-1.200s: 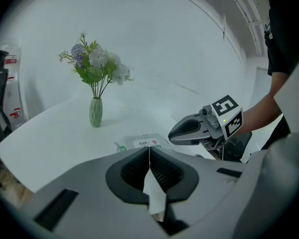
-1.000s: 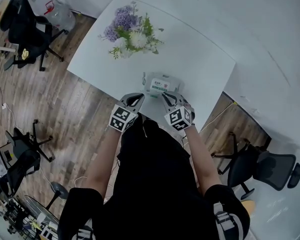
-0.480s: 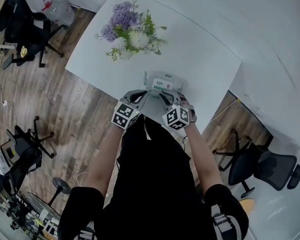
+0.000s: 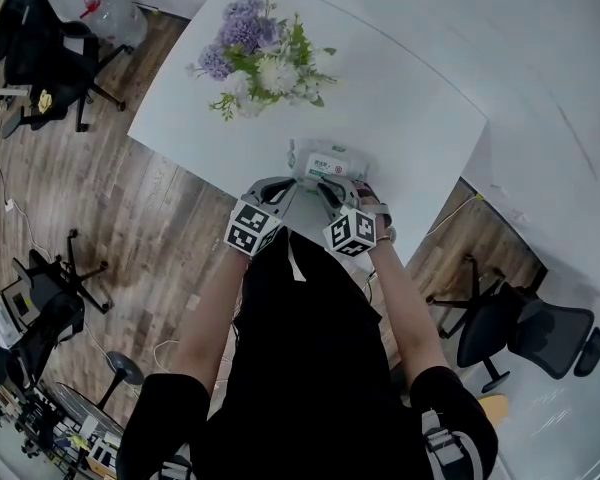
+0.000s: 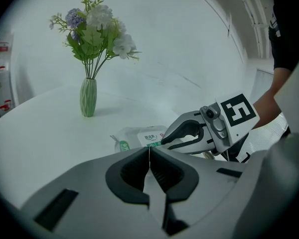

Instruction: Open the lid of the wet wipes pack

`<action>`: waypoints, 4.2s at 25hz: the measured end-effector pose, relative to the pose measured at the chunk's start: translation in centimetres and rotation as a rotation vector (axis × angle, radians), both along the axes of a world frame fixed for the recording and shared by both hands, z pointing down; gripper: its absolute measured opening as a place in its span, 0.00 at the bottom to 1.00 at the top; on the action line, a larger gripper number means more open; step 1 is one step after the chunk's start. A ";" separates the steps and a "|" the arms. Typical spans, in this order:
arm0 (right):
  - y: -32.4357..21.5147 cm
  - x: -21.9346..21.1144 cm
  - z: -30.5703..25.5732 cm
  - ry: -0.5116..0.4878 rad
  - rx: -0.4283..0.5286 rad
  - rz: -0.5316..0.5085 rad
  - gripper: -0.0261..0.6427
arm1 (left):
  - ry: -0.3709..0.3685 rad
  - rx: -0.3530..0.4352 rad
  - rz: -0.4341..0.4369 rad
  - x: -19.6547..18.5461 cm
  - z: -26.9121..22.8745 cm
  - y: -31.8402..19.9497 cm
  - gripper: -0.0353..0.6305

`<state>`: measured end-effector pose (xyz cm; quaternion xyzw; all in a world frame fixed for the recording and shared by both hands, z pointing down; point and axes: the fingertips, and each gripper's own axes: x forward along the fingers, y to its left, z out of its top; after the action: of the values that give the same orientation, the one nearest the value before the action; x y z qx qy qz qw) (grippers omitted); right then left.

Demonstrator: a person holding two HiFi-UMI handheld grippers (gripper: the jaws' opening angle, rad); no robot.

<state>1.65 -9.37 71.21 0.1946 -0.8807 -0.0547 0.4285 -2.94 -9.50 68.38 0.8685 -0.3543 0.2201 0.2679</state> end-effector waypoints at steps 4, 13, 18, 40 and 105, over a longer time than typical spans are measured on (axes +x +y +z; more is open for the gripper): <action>0.1 0.0 0.2 0.015 0.013 -0.017 0.17 | 0.004 0.000 -0.005 0.0 0.1 -0.1 0.09; 0.0 -0.1 0.3 0.079 0.086 -0.081 0.17 | 0.007 -0.005 -0.006 0.1 0.7 -0.3 0.09; 0.0 -0.2 0.4 0.119 0.113 -0.121 0.17 | 0.006 -0.021 0.001 0.4 1.4 -0.2 0.09; -0.3 -0.2 0.5 0.079 0.008 -0.072 0.15 | -0.002 -0.070 0.053 1.7 3.7 -0.9 0.09; -4.1 1.2 -6.3 0.037 0.099 0.097 0.08 | -0.054 -0.083 0.176 2.0 3.4 -0.4 0.09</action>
<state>2.85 -13.46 64.94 0.2568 -0.8584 -0.0810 0.4366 -0.92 -9.86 71.79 0.8781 -0.2742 0.2806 0.2737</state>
